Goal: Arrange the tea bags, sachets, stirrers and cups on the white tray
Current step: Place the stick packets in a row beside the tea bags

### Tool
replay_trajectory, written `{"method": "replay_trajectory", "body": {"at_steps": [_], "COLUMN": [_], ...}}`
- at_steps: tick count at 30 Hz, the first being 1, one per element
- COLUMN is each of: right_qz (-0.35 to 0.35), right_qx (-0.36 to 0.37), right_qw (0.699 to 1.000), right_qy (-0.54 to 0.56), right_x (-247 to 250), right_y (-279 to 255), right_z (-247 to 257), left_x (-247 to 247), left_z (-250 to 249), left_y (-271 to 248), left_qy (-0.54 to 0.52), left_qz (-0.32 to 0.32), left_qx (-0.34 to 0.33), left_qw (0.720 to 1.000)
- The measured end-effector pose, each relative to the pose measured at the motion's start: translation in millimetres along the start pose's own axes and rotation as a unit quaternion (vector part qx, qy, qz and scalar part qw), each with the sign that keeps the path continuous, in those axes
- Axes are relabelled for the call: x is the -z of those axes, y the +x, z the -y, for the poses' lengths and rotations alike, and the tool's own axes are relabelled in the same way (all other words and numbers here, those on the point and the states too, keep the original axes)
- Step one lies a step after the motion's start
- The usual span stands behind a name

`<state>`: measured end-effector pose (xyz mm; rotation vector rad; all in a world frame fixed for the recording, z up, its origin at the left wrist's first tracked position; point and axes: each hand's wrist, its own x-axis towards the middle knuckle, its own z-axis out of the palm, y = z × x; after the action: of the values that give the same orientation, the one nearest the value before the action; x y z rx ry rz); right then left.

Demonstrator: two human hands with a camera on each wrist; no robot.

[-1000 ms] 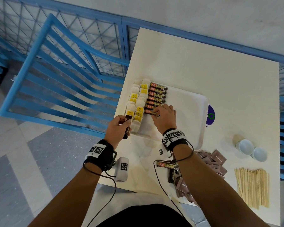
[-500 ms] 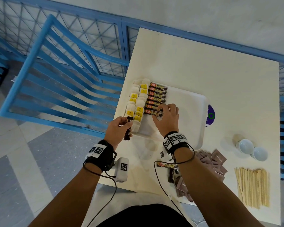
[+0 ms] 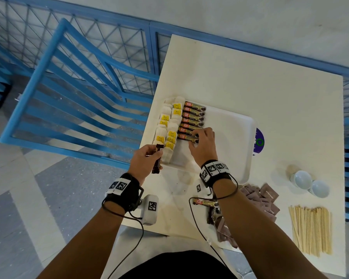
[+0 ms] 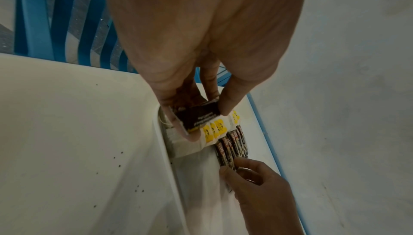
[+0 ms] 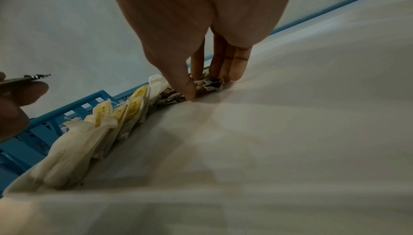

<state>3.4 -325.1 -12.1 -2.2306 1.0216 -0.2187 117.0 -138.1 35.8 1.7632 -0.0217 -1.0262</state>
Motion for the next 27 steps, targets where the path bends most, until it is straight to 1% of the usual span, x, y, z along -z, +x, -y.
{"method": "replay_trajectory", "body": {"at_steps": [5,7,8,9,10,12,14,16,20,23,25,27], "right_qz": [-0.023,-0.042,-0.04,-0.021,0.011,0.091,0.15,0.176,0.177,0.179,0.166,0.153], "right_qx": [-0.002,0.015,0.03,0.046,0.051,0.03,0.008,0.005,-0.022,-0.013,-0.009,-0.004], "right_qw": [0.999,0.997,0.998,0.999,0.998,0.989,0.98,0.976,0.969,0.971,0.972,0.974], "right_qy": [-0.042,-0.058,-0.047,-0.015,0.031,0.109,0.132,0.128,0.172,0.16,0.167,0.169], "right_x": [4,7,9,10,12,14,15,15,21,25,26,26], "right_y": [-5,-11,-14,-17,-21,-28,-31,-31,-29,-30,-31,-33], "right_z": [0,5,10,15,22,34,40,41,41,44,45,46], "left_x": [0,-1,-2,-4,-6,-10,-13,-13,-12,-12,-12,-13], "left_z": [3,2,-1,-3,-5,-9,-14,-15,-16,-19,-20,-20], "left_y": [2,3,3,4,5,6,5,5,4,2,1,-1], "left_qy": [0.003,-0.005,-0.011,-0.016,-0.019,-0.033,-0.069,-0.108,-0.18,-0.242,-0.255,-0.246], "left_qz": [-0.004,0.004,0.008,0.007,0.002,-0.008,0.001,0.017,0.05,0.058,0.062,0.064], "left_qx": [0.006,0.01,0.009,0.007,0.002,-0.006,-0.008,-0.002,0.001,0.038,0.049,0.045], "left_qw": [1.0,1.0,1.0,1.0,1.0,0.999,0.998,0.994,0.982,0.968,0.964,0.966]}}
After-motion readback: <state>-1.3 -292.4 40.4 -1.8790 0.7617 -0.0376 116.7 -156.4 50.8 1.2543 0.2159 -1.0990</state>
